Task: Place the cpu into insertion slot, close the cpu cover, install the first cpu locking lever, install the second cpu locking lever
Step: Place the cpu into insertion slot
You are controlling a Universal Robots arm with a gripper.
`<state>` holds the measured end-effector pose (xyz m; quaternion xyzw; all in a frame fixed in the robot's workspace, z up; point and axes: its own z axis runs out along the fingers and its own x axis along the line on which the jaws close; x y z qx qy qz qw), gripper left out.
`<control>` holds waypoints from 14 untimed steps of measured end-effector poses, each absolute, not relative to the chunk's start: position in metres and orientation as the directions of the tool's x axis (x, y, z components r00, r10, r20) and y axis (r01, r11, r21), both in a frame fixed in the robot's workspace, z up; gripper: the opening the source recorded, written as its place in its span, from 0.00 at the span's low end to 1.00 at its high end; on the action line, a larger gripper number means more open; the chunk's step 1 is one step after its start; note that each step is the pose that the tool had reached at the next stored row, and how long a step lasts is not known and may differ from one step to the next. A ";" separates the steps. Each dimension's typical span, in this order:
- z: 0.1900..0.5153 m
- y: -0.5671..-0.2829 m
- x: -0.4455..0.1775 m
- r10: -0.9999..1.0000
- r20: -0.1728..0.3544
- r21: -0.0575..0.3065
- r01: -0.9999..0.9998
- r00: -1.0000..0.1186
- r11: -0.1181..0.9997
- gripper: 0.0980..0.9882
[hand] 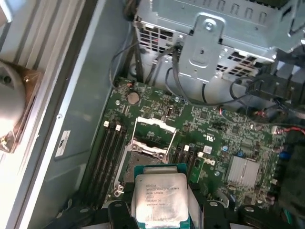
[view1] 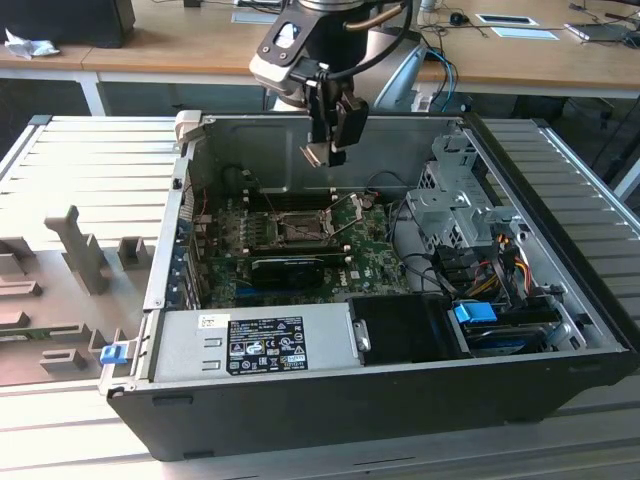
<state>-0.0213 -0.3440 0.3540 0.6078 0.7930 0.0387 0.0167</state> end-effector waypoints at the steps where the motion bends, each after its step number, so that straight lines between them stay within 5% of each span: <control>1: 0.353 -0.344 -0.021 0.968 0.021 0.081 0.966 -0.249 0.246 0.48; 14: 0.346 -0.344 -0.022 0.991 0.021 0.081 0.988 -0.135 0.133 0.48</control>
